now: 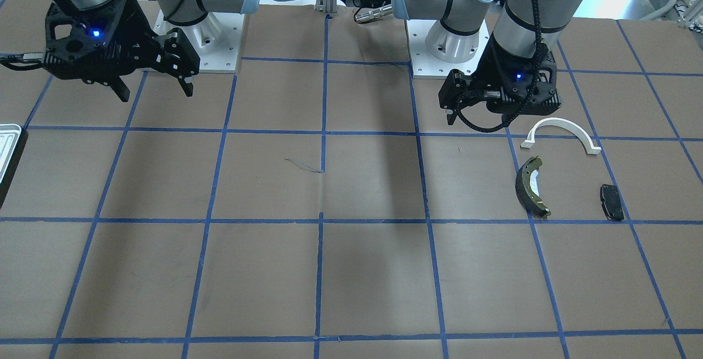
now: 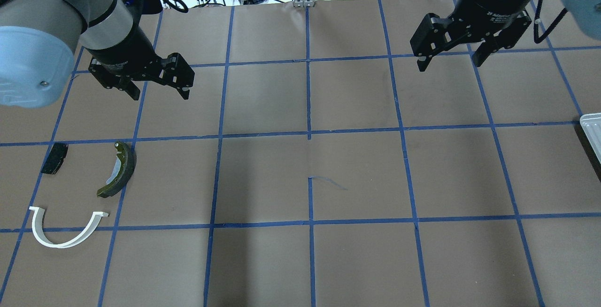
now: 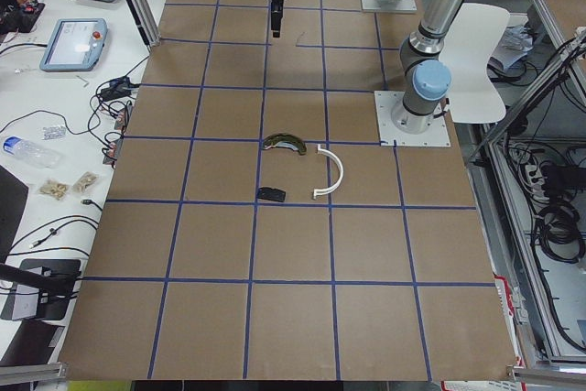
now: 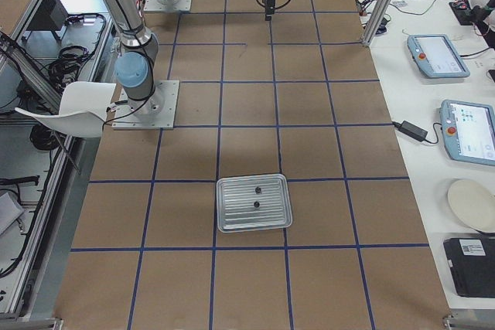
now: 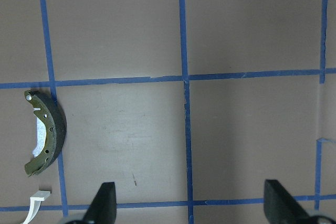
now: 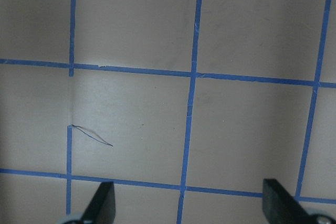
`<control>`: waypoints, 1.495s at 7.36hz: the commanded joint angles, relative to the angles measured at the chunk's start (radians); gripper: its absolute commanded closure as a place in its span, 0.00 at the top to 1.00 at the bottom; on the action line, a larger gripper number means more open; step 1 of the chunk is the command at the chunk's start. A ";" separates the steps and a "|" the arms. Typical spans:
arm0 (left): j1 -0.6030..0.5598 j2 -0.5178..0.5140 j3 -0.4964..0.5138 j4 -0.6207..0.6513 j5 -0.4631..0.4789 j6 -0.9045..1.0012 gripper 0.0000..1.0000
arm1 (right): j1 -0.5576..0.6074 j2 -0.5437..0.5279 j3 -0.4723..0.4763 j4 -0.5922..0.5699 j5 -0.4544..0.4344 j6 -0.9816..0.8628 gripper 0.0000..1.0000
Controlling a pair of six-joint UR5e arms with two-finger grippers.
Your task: Place bearing gear from tray to pile
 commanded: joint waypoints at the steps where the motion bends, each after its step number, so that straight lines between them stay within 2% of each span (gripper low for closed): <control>1: 0.001 0.000 -0.002 0.000 0.002 0.000 1.00 | 0.000 0.001 0.002 0.001 0.000 -0.014 1.00; 4: 0.001 -0.001 -0.003 0.002 0.002 0.002 1.00 | -0.061 0.012 0.005 -0.008 -0.007 -0.063 1.00; 9: 0.001 -0.001 -0.009 0.014 0.002 0.002 1.00 | -0.476 0.020 0.030 -0.012 -0.043 -0.471 1.00; 11: 0.001 0.000 -0.012 0.014 0.002 0.002 1.00 | -0.683 0.128 0.088 -0.202 -0.041 -0.723 1.00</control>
